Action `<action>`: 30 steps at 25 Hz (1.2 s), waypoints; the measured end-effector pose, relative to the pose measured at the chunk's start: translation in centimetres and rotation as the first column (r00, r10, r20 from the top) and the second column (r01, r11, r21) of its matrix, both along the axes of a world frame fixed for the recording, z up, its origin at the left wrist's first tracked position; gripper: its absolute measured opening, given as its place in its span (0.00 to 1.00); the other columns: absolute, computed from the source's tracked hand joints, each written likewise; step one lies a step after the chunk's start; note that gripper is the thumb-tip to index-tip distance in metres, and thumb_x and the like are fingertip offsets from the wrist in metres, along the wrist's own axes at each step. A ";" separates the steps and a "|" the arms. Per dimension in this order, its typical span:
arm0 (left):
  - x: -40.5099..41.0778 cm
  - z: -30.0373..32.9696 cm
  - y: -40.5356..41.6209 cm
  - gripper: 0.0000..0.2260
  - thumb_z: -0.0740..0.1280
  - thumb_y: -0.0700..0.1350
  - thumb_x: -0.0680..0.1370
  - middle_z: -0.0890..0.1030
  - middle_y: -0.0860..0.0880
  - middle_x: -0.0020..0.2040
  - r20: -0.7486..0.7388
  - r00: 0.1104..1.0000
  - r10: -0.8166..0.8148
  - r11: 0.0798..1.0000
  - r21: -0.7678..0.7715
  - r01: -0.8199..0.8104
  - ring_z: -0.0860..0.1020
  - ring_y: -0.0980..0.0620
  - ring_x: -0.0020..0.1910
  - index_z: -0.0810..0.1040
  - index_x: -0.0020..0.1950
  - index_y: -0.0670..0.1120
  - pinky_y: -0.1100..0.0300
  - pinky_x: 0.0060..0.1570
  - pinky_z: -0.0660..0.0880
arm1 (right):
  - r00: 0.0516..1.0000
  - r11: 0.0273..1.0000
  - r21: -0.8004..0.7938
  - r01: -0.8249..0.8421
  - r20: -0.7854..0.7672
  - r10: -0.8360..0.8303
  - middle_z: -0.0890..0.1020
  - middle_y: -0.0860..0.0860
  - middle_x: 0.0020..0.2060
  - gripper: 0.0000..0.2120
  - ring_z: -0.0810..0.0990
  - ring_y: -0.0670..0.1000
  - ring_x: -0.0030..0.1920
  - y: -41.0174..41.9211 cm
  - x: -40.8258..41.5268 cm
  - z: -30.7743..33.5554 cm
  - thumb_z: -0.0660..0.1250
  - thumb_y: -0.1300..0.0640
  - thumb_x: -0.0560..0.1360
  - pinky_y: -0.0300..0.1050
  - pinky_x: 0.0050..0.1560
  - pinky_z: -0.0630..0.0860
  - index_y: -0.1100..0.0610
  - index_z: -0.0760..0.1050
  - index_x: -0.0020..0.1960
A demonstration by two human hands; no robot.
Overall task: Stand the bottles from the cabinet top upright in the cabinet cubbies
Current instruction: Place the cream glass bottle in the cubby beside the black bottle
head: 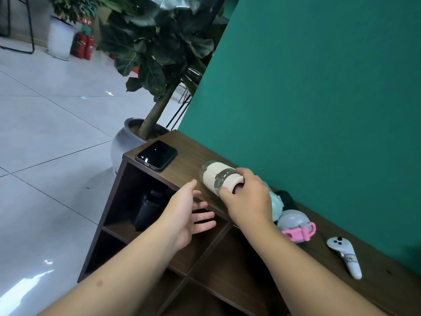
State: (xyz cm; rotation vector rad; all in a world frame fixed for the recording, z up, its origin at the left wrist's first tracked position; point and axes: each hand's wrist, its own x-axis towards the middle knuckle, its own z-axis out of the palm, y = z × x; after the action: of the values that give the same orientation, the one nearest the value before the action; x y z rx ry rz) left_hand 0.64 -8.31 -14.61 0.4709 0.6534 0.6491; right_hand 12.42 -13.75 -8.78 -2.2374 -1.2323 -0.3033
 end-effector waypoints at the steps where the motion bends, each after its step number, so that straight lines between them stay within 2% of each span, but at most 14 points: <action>1: -0.7 0.3 -0.3 0.21 0.63 0.60 0.84 0.78 0.38 0.63 0.017 1.000 0.016 1.000 0.012 -0.016 0.82 0.33 0.60 0.76 0.66 0.46 0.38 0.53 0.84 | 0.999 0.999 0.012 -0.039 -0.008 0.039 0.82 0.50 0.57 0.27 0.78 0.55 0.56 -1.4 -1.1 0.7 0.72 0.47 0.69 0.47 0.51 0.72 0.48 0.75 0.67; 3: -2.2 0.4 -1.1 0.20 0.64 0.61 0.83 0.80 0.38 0.61 0.042 0.998 0.052 0.998 0.016 -0.053 0.82 0.32 0.59 0.77 0.66 0.48 0.40 0.49 0.85 | 0.992 0.993 0.011 -0.116 -0.044 0.116 0.81 0.46 0.52 0.26 0.78 0.51 0.52 -4.2 -3.6 1.7 0.73 0.46 0.66 0.46 0.48 0.72 0.45 0.75 0.63; 6: -3.6 -1.6 -2.7 0.17 0.67 0.56 0.82 0.86 0.38 0.57 -0.005 0.994 0.107 0.992 -0.063 -0.107 0.88 0.40 0.49 0.83 0.64 0.48 0.46 0.35 0.85 | 0.976 0.979 -0.046 -0.197 -0.108 0.191 0.78 0.45 0.50 0.23 0.78 0.49 0.48 -6.3 -6.2 0.2 0.71 0.44 0.62 0.49 0.48 0.78 0.43 0.73 0.56; 8: -3.8 -4.7 -3.1 0.17 0.68 0.55 0.82 0.86 0.38 0.59 -0.043 0.989 0.144 0.971 -0.188 -0.149 0.88 0.40 0.46 0.82 0.66 0.47 0.46 0.30 0.84 | 0.974 0.974 -0.121 -0.190 -0.145 0.172 0.75 0.46 0.52 0.24 0.78 0.50 0.49 -6.1 -7.1 -2.7 0.71 0.44 0.64 0.48 0.50 0.78 0.43 0.71 0.58; 10: -3.7 -7.9 -2.9 0.18 0.69 0.54 0.82 0.85 0.38 0.60 -0.067 0.985 0.159 0.934 -0.314 -0.172 0.86 0.38 0.48 0.79 0.68 0.46 0.44 0.27 0.83 | 0.974 0.968 -0.187 -0.168 -0.184 0.133 0.74 0.46 0.56 0.26 0.78 0.50 0.52 -5.1 -7.2 -5.9 0.71 0.44 0.67 0.48 0.52 0.79 0.43 0.71 0.64; 12: -3.5 -11.0 -2.2 0.22 0.69 0.55 0.82 0.81 0.39 0.62 -0.129 0.971 0.203 0.910 -0.342 -0.236 0.85 0.36 0.50 0.72 0.72 0.46 0.43 0.27 0.83 | 0.971 0.959 -0.234 -0.160 -0.214 0.110 0.74 0.47 0.62 0.30 0.78 0.51 0.57 -3.6 -6.7 -8.9 0.71 0.44 0.70 0.48 0.56 0.79 0.45 0.71 0.70; 15: -2.1 -14.5 -0.8 0.19 0.67 0.54 0.84 0.78 0.40 0.61 -0.199 0.947 0.251 0.915 -0.270 -0.299 0.85 0.37 0.48 0.66 0.71 0.51 0.44 0.32 0.85 | 0.966 0.959 -0.249 -0.134 -0.250 0.070 0.74 0.50 0.66 0.33 0.78 0.53 0.61 -0.9 -5.4 -12.6 0.72 0.46 0.72 0.49 0.58 0.79 0.50 0.67 0.75; 19: 0.5 -17.2 1.6 0.19 0.61 0.55 0.86 0.82 0.41 0.61 -0.170 0.960 0.224 0.915 -0.301 -0.267 0.86 0.41 0.49 0.73 0.73 0.47 0.44 0.45 0.87 | 0.961 0.976 -0.191 -0.101 -0.273 0.046 0.76 0.53 0.67 0.32 0.78 0.53 0.60 2.6 -3.3 -15.3 0.74 0.47 0.74 0.42 0.51 0.75 0.53 0.68 0.74; 23: 2.3 -18.7 5.0 0.25 0.54 0.60 0.87 0.85 0.46 0.48 -0.143 0.967 0.210 0.919 -0.311 -0.245 0.82 0.49 0.45 0.76 0.73 0.44 0.53 0.48 0.82 | 0.970 0.983 -0.173 -0.063 -0.242 0.020 0.79 0.56 0.63 0.29 0.80 0.58 0.61 6.4 -0.9 -16.8 0.74 0.46 0.73 0.46 0.55 0.77 0.54 0.74 0.71; 25: 3.1 -19.1 6.3 0.28 0.53 0.61 0.87 0.85 0.44 0.57 -0.140 0.973 0.183 0.929 -0.299 -0.218 0.82 0.48 0.48 0.79 0.67 0.40 0.54 0.45 0.80 | 0.969 0.984 -0.174 -0.025 -0.248 -0.019 0.83 0.58 0.59 0.25 0.82 0.60 0.59 8.0 0.3 -17.2 0.74 0.46 0.73 0.51 0.58 0.80 0.56 0.78 0.66; 27: 4.0 -19.6 7.3 0.32 0.53 0.64 0.86 0.83 0.41 0.66 -0.143 0.980 0.136 0.940 -0.293 -0.173 0.82 0.46 0.55 0.81 0.66 0.39 0.54 0.42 0.79 | 0.966 0.974 -0.225 0.016 -0.249 -0.073 0.86 0.58 0.55 0.21 0.84 0.61 0.56 9.3 1.4 -17.5 0.73 0.46 0.74 0.50 0.57 0.80 0.58 0.81 0.61; 30: 4.9 -20.7 8.3 0.36 0.53 0.70 0.82 0.79 0.42 0.71 -0.173 0.983 0.063 0.953 -0.282 -0.111 0.78 0.41 0.66 0.83 0.66 0.43 0.55 0.40 0.80 | 0.957 0.963 -0.263 0.048 -0.265 -0.120 0.86 0.56 0.55 0.22 0.85 0.60 0.56 10.6 2.7 -18.2 0.72 0.43 0.74 0.49 0.56 0.81 0.58 0.81 0.61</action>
State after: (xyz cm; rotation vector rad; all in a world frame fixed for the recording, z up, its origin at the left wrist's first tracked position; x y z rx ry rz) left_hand 5.53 -0.03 -35.33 0.2224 0.9138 0.5898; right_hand 15.12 -3.17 -26.97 -2.4519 -1.0739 0.1470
